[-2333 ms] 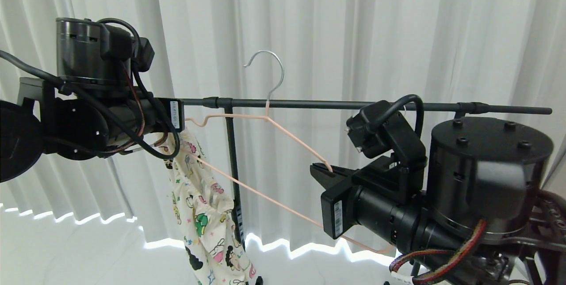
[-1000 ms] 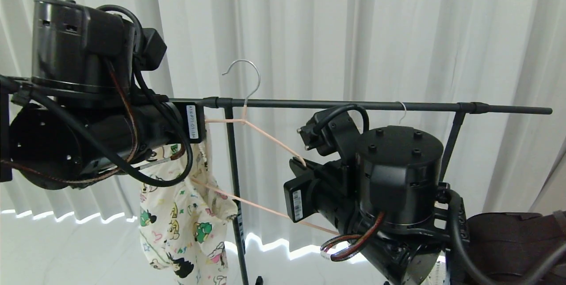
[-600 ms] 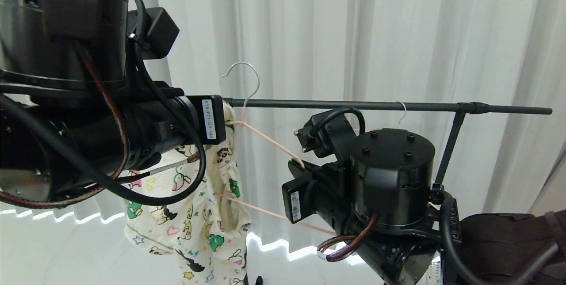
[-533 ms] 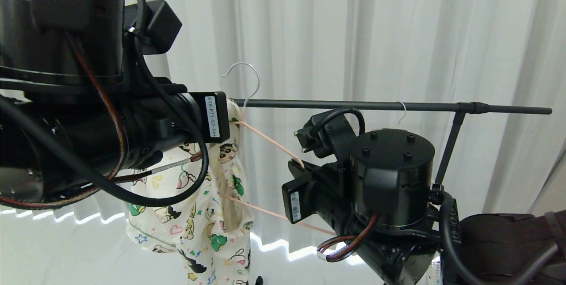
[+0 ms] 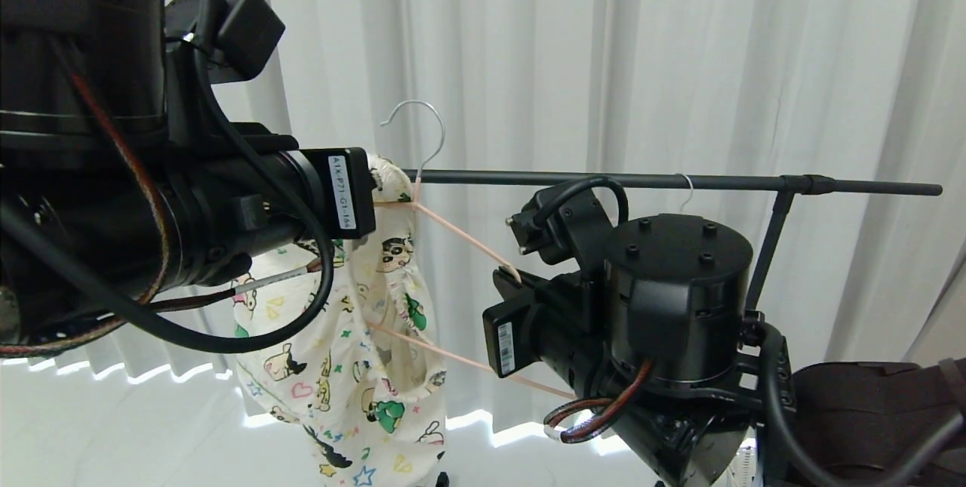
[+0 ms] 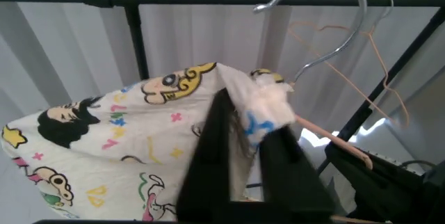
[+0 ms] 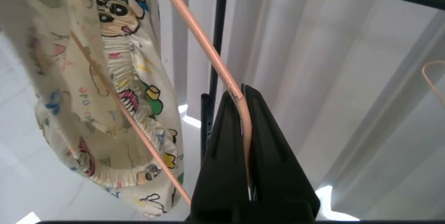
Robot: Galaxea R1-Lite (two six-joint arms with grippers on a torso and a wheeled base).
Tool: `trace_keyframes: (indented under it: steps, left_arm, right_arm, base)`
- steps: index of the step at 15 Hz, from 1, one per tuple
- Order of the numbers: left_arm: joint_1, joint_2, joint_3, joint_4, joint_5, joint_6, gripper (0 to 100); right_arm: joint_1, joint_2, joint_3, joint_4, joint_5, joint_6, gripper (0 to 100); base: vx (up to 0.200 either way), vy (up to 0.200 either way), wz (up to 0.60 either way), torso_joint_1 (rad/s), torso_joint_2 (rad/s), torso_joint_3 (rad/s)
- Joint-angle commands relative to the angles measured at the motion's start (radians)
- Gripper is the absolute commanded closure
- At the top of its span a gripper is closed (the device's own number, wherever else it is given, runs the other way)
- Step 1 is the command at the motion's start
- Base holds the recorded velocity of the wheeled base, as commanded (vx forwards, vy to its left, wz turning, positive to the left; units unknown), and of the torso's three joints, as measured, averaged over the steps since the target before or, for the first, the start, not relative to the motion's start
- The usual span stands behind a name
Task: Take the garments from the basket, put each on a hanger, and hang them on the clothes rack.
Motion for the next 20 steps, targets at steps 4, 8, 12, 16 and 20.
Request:
trace_keyframes:
  steps: [4,8,12,16,20]
  left_arm:
    - [0.033,-0.017,-0.002,-0.006,0.002,0.037,0]
    - [0.028,-0.063,0.001,-0.006,-0.002,0.077,0]
    - [0.038,-0.109,0.052,-0.006,-0.022,0.121,0]
    - [0.162,-0.267,0.170,-0.007,-0.326,0.261,0]
    - [0.449,-0.367,0.285,-0.009,-0.809,0.512,0]
  right_arm:
    - [-0.005,-0.024,0.000,-0.003,-0.057,0.000,100]
    - [-0.017,-0.031,0.005,-0.065,-0.080,-0.022,100]
    - [-0.036,-0.050,0.028,-0.120,-0.081,-0.079,100]
    - [-0.054,-0.183,0.194,-0.123,-0.068,-0.102,100]
    - [-0.051,-0.292,0.392,-0.183,-0.005,-0.109,100]
  base:
    - [0.000,0.000,0.00,0.000,0.00,0.000]
    - [0.000,0.000,0.00,0.000,0.00,0.000]
    - [0.000,0.000,0.00,0.000,0.00,0.000]
    - [0.000,0.000,0.00,0.000,0.00,0.000]
    - [0.000,0.000,0.00,0.000,0.00,0.000]
